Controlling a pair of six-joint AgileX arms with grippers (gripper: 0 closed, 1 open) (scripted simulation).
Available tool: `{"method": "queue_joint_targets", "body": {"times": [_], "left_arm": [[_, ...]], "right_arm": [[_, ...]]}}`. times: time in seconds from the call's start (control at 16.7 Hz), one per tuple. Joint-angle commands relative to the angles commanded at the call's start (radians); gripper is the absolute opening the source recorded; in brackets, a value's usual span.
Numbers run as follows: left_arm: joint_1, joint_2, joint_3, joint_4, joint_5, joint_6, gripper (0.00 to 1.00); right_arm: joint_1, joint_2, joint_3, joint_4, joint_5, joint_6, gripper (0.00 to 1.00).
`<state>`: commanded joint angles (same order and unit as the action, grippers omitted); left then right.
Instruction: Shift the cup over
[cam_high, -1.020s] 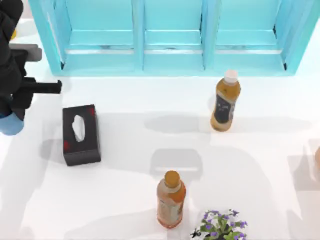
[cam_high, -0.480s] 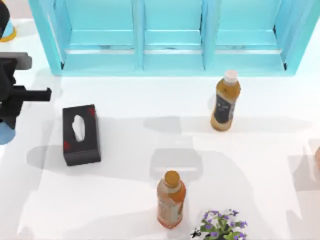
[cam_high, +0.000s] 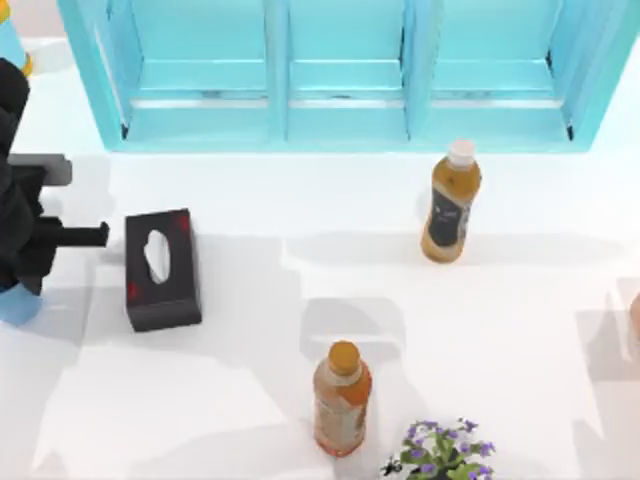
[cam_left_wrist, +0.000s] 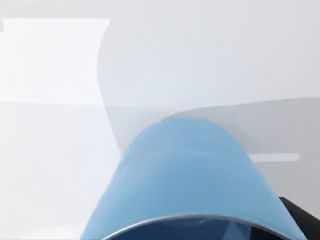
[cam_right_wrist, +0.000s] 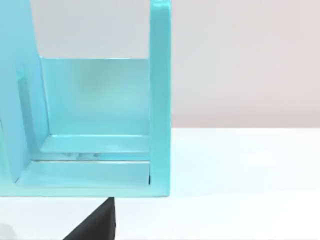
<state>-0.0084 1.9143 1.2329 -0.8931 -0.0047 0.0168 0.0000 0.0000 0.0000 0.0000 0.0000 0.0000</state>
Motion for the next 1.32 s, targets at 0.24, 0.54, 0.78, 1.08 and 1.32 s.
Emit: {"method": "queue_joint_targets", "body": {"times": [0.24, 0.54, 0.78, 1.08, 1.32], "left_arm": [[0.0, 0.0, -0.001, 0.001, 0.0, 0.0, 0.08], [0.0, 0.0, -0.001, 0.001, 0.0, 0.0, 0.45], [0.0, 0.0, -0.001, 0.001, 0.0, 0.0, 0.75], [0.0, 0.0, -0.001, 0.001, 0.0, 0.0, 1.0], [0.0, 0.0, -0.001, 0.001, 0.0, 0.0, 1.0]], "right_arm": [[0.0, 0.0, 0.0, 0.0, 0.0, 0.0, 1.0], [0.0, 0.0, 0.0, 0.0, 0.0, 0.0, 1.0], [0.0, 0.0, 0.0, 0.0, 0.0, 0.0, 1.0], [0.0, 0.0, 0.0, 0.0, 0.0, 0.0, 1.0], [0.0, 0.0, 0.0, 0.0, 0.0, 0.0, 1.0]]}}
